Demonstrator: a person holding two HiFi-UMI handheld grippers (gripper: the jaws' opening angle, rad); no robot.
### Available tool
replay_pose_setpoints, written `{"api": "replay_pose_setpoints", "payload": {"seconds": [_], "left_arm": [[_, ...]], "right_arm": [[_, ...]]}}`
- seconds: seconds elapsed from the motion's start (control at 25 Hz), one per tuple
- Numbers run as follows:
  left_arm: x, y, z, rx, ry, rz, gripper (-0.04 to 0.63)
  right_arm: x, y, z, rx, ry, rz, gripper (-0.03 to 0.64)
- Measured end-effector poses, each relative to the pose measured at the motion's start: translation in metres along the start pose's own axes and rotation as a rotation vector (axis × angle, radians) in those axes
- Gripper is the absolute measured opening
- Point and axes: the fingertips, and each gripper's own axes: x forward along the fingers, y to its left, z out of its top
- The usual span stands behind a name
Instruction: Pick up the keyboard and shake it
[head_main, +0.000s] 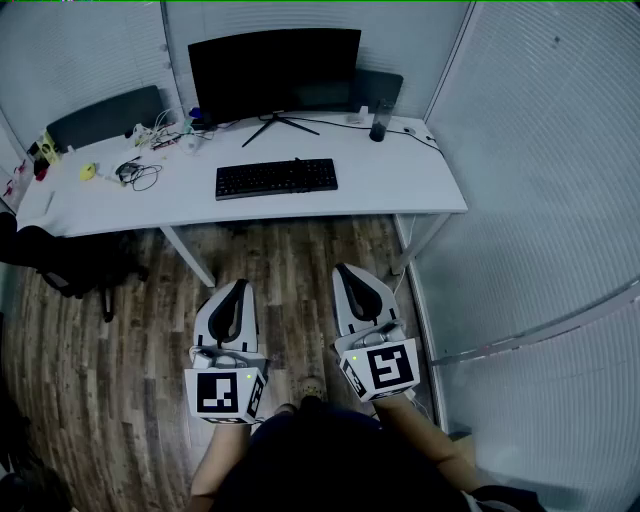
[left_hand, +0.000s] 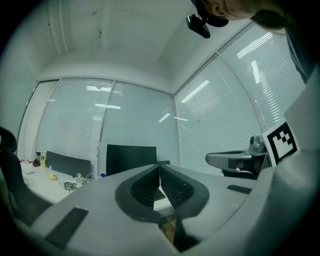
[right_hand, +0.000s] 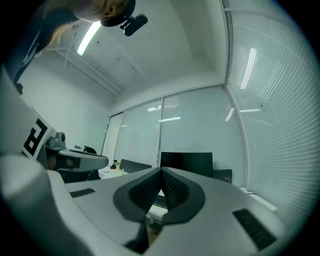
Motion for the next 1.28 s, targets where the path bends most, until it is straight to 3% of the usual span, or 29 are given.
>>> {"api": "replay_pose_setpoints", "payload": {"seconds": [0.44,0.84,1.28], "left_arm": [[0.035,-0.005,-0.023,-0.016,0.02,0.039,0.031],[0.089,0.037,-0.047,-0.046,0.034,0.047,0.032],[0.207,0.115,-0.055,-0.044,0.017,-0.007,0.032]], "right_arm": [[0.018,-0.049,-0.033,0.069,0.019,-0.027,0.029],[0.074,-0.08,-0.058,0.065,0.046,-0.037,0.031],[0.201,-0.116,-0.079,0.061,0.084,-0.096,0.04]]}}
